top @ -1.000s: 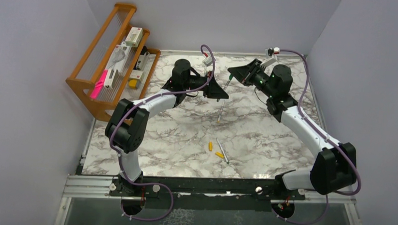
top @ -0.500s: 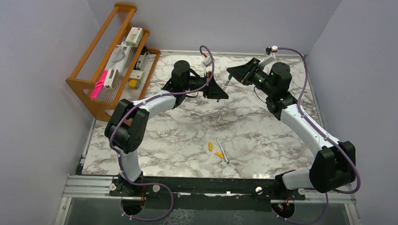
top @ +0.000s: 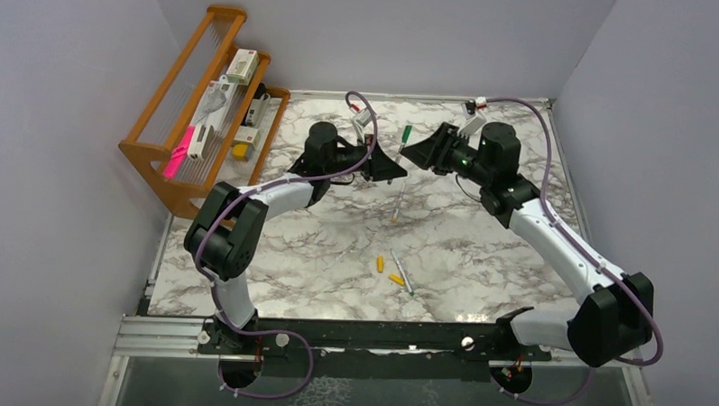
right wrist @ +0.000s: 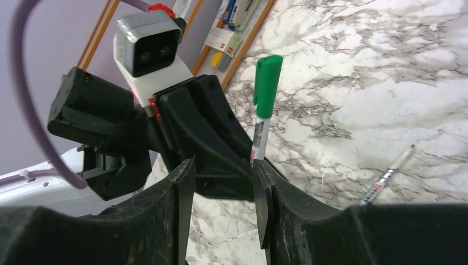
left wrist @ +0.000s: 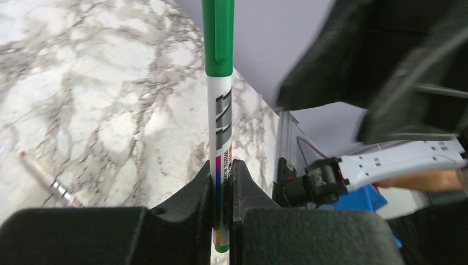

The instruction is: Insert the pens into the pen caps

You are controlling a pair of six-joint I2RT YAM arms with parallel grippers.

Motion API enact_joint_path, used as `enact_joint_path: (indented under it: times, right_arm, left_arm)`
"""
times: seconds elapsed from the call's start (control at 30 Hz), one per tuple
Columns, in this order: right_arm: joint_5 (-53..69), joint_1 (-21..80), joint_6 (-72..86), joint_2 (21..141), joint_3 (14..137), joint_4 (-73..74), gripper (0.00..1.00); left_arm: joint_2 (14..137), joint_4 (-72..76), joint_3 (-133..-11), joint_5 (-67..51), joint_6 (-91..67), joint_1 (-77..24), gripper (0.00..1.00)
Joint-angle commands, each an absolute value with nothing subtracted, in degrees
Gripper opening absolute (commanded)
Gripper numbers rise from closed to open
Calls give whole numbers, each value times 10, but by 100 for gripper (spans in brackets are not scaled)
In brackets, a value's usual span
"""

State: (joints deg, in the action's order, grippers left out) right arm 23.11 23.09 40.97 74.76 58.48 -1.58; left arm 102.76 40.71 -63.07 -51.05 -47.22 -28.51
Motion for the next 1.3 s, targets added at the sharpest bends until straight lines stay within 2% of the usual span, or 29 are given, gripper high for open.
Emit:
enact_joint_path:
  times: [0.0, 0.17, 0.3, 0.4, 0.53, 0.83, 0.87, 1.0, 1.1, 1.27]
  right_arm:
    - [138, 236, 376, 706, 579, 59, 43]
    - [55, 217, 360, 693, 574, 121, 42]
    - [67, 211, 343, 704, 583, 116, 42]
    - [88, 211, 340, 727, 591, 108, 41]
    - [111, 212, 338, 756, 600, 98, 41]
    - [128, 212, 334, 801, 620, 121, 43]
    - [128, 212, 336, 800, 618, 121, 45]
    - [129, 212, 342, 795, 605, 123, 49]
    - [131, 212, 345, 793, 596, 128, 50]
    - [149, 212, 326, 842, 627, 197, 55]
  left_arm:
    - [1028, 407, -598, -419, -447, -279, 0]
    - [1053, 246, -627, -281, -354, -280, 0]
    - [1075, 70, -672, -109, -277, -286, 0]
    - [1092, 3, -695, -27, -241, -290, 0]
    - [1098, -23, -697, 12, -250, -290, 0]
    - [1148, -131, -764, 16, -276, -291, 0]
    - [1147, -136, -762, 21, -277, -291, 2]
    - [1144, -155, -762, 31, -274, -291, 24]
    - [1146, -163, -761, 23, -271, -291, 35]
    - [1135, -164, -751, 19, -271, -291, 42]
